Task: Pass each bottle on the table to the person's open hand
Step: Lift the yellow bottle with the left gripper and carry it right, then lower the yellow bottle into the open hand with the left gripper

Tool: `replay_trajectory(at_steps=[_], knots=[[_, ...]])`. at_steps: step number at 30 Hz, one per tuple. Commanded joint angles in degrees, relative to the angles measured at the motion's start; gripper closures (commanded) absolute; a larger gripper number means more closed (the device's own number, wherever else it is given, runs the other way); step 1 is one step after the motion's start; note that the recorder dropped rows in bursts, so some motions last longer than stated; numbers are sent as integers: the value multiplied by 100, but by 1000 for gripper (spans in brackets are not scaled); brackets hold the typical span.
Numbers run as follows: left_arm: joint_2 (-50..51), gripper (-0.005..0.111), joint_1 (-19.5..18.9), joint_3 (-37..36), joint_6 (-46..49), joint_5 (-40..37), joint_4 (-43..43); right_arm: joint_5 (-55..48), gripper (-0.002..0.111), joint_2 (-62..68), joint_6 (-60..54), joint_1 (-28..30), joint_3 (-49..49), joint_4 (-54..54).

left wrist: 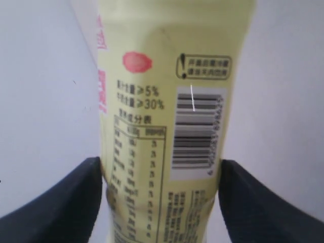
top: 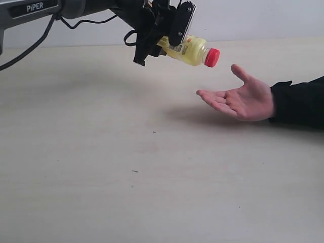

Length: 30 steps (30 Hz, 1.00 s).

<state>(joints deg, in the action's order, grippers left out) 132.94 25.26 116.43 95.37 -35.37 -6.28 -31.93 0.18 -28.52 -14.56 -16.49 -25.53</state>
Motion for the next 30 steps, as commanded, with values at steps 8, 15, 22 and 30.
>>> replay_trajectory(at_steps=[8, 15, 22, 30], knots=[[-325, 107, 15, 36, -582, -1405, 314, 33, 108, -18, 9, -8, 19, -2], [-676, 107, 35, -199, -582, -1735, 318, 33, 108, -18, 9, -8, 19, -2], [-1216, 107, 267, -1044, -523, -1508, 345, 33, 108, -18, 9, -8, 19, -2], [-1585, 107, 849, -1601, -406, -1308, 628, 33, 108, -18, 9, -8, 19, -2]])
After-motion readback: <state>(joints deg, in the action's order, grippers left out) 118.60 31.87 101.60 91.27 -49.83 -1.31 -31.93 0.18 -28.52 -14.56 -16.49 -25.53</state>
